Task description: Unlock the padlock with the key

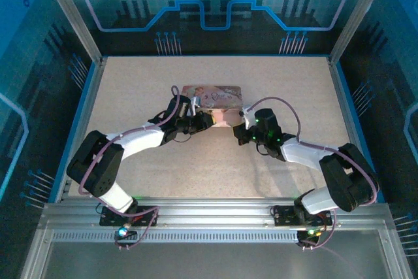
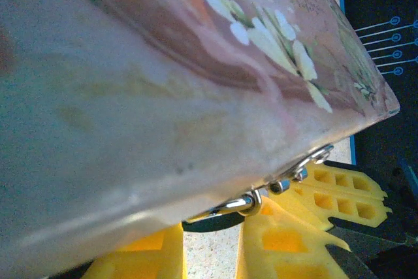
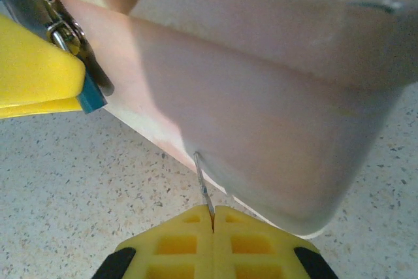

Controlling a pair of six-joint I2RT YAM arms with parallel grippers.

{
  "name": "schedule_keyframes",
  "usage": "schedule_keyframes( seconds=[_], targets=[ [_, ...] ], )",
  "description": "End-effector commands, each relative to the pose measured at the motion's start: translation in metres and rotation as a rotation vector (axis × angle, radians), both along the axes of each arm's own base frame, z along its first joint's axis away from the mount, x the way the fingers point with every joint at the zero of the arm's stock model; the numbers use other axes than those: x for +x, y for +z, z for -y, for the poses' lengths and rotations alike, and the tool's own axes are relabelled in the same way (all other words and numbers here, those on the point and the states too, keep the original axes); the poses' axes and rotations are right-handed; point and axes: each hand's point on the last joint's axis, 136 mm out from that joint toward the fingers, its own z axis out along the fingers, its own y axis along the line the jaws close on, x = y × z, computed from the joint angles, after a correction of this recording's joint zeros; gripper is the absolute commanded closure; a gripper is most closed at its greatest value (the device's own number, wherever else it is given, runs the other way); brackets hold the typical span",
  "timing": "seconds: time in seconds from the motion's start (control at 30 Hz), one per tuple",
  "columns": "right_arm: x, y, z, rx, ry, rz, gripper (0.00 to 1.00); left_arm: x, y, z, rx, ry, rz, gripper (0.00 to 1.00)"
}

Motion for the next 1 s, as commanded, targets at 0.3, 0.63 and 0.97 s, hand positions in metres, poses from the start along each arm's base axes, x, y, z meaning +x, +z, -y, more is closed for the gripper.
schedule_keyframes(
  seconds=[0.3, 0.63, 0.97],
  targets=[
    [-0.025, 0.018, -0.027, 0.105, 0.012, 0.069, 1.00, 0.008, 0.063, 0.012, -0.124, 0.035, 0.076, 0.89],
    [-0.016, 0.017, -0.049, 0.188, 0.001, 0.069, 1.00, 0.007, 0.067, 0.014, -0.155, 0.053, 0.057, 0.89],
    [-0.011, 0.014, -0.054, 0.206, -0.013, 0.066, 1.00, 0.008, 0.068, 0.015, -0.160, 0.056, 0.058, 0.88]
  ],
)
